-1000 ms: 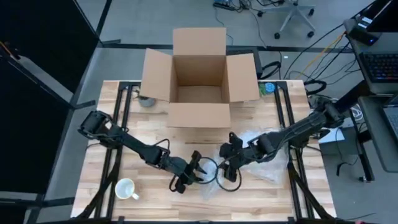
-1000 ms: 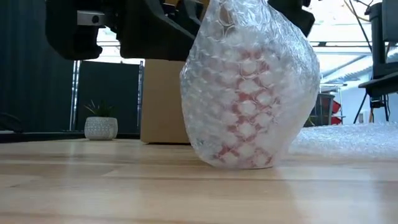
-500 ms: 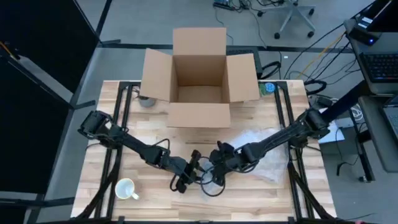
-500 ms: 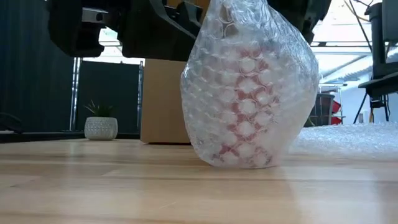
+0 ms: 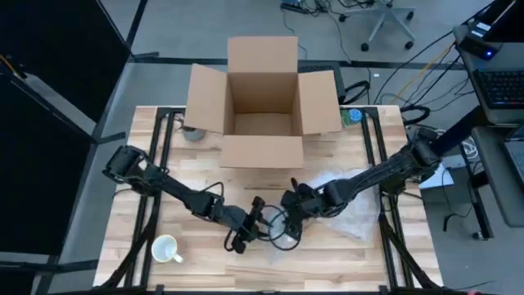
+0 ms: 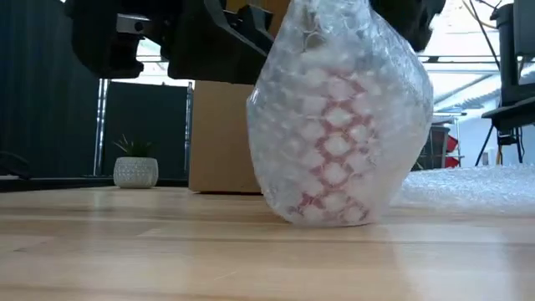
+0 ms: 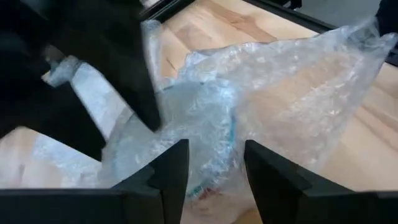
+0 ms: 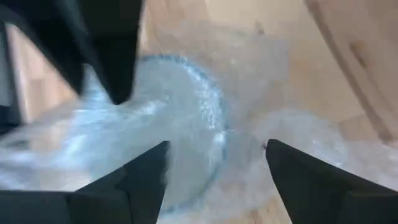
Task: Wrap mug
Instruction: Wrap the red mug with bubble wrap
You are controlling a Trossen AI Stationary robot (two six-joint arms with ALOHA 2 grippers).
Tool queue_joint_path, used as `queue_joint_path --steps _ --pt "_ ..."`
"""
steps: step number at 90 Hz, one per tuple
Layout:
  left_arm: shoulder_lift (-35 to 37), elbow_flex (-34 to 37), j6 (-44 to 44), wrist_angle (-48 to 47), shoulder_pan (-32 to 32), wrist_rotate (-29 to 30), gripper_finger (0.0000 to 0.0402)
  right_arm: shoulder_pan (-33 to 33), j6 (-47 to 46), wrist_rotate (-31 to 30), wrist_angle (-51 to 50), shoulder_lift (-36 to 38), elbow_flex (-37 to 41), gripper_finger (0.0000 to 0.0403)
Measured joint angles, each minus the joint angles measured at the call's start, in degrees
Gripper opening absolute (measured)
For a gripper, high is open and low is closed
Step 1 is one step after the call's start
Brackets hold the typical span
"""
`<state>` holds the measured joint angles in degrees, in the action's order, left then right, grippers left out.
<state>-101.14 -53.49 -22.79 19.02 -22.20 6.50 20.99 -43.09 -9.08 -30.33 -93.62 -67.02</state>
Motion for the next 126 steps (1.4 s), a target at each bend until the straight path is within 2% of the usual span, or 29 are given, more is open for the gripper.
queue_joint_path --steps 12,20,38,53,66,78,106,126 --pt "0.00 0.00 0.02 -0.03 0.03 0.00 0.0143 0.00 0.33 -0.21 0.09 2.41 0.00 0.0251" --pt "0.00 0.00 0.00 -0.02 0.00 0.00 0.0143 0.00 0.28 -2.56 2.14 3.01 0.00 0.0251" --pt "0.00 0.00 0.02 -0.04 0.01 -0.02 0.0143 1.21 1.44 -3.08 10.94 0.46 -0.02 0.0251" --pt "0.00 0.00 0.00 -0.04 0.00 -0.04 0.0143 2.79 3.14 -3.15 11.69 -0.13 -0.02 0.0251" --pt "0.00 0.00 0.02 -0.04 0.00 -0.04 0.0143 3.56 3.95 -7.65 12.05 -0.96 -0.02 0.0251" --pt "0.00 0.00 0.04 -0.09 0.02 -0.04 0.0143 5.20 9.72 -5.78 15.20 -2.73 -0.04 0.0251" --pt "0.00 0.00 0.02 -0.06 0.00 -0.07 0.0143 6.64 9.15 -2.58 15.84 -2.76 -0.11 0.0251" --pt "0.00 0.00 0.04 -0.08 0.00 -0.07 0.0143 6.49 8.26 -1.22 16.96 -6.97 -0.10 0.0251"
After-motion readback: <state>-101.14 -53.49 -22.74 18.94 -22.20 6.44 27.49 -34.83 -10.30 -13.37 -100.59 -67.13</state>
